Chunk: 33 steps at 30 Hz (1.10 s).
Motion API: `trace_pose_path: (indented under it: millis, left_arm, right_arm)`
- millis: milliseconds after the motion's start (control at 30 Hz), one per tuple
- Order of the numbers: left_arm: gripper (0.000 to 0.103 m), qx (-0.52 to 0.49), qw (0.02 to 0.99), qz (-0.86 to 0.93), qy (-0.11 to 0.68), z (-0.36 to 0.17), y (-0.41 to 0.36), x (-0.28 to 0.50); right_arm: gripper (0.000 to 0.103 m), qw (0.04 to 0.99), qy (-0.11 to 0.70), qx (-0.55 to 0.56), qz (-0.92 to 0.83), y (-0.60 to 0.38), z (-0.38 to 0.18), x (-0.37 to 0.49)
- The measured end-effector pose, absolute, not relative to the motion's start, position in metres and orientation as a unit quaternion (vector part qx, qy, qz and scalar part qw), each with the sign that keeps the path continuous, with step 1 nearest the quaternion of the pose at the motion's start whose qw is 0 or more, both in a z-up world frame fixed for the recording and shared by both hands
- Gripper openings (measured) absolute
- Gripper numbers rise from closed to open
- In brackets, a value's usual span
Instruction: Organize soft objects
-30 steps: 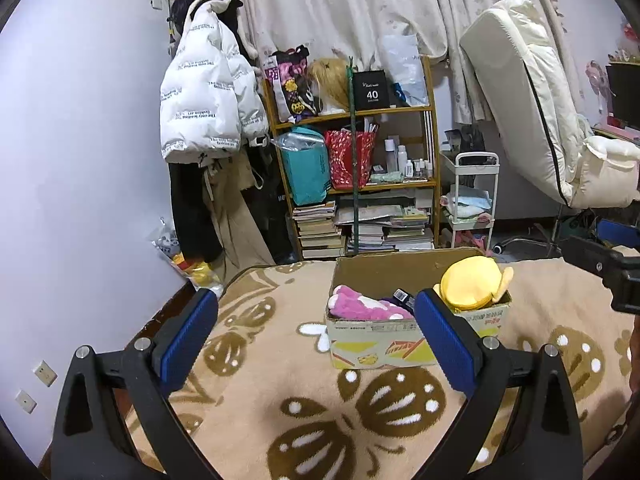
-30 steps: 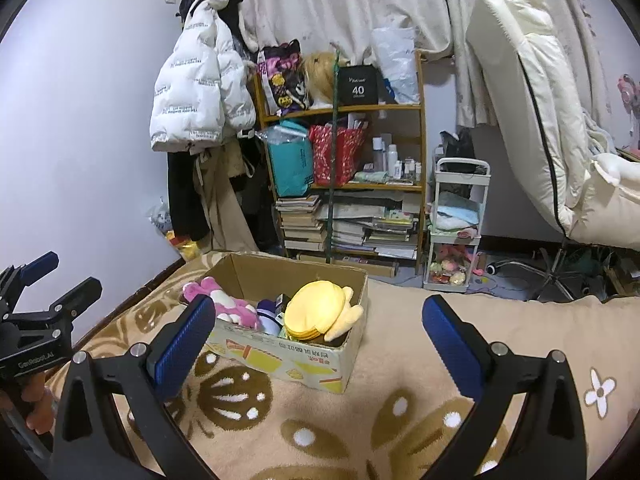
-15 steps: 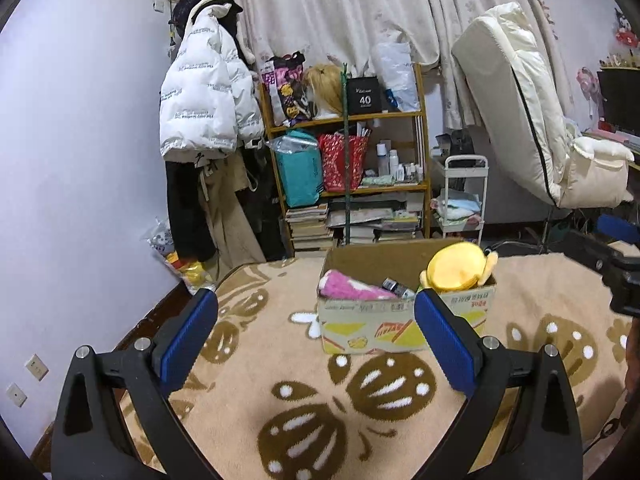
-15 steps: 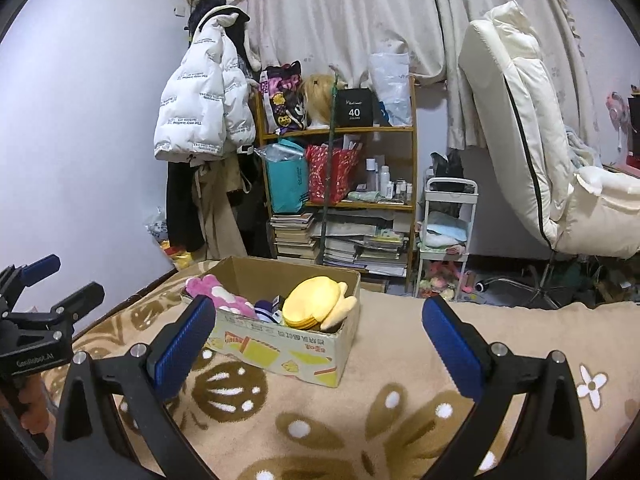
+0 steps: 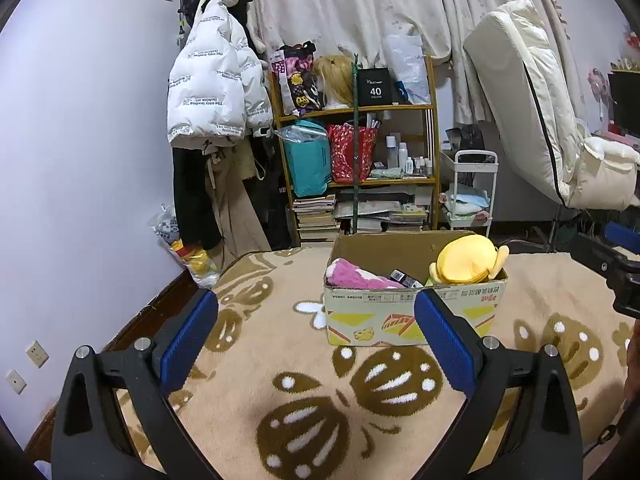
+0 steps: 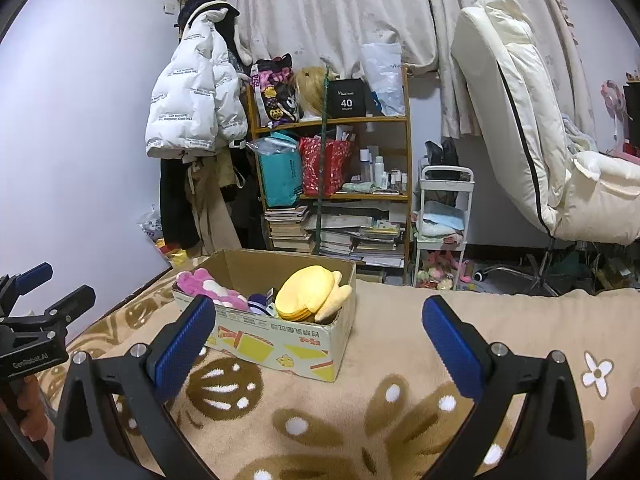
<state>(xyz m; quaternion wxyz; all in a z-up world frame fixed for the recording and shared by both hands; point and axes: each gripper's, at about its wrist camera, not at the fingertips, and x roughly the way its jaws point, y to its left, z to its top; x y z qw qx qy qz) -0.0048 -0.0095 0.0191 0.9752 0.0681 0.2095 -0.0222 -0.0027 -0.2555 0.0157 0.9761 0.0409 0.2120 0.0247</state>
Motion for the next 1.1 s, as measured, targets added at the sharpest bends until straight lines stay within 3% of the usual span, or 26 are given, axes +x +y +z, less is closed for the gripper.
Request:
trace_pose_path:
  millis: [1100]
  left_arm:
    - [0.098, 0.063, 0.975, -0.027, 0.21, 0.018, -0.017, -0.003]
  right_arm:
    - [0.103, 0.974, 0.221, 0.043, 0.016, -0.259, 0.0, -0.001]
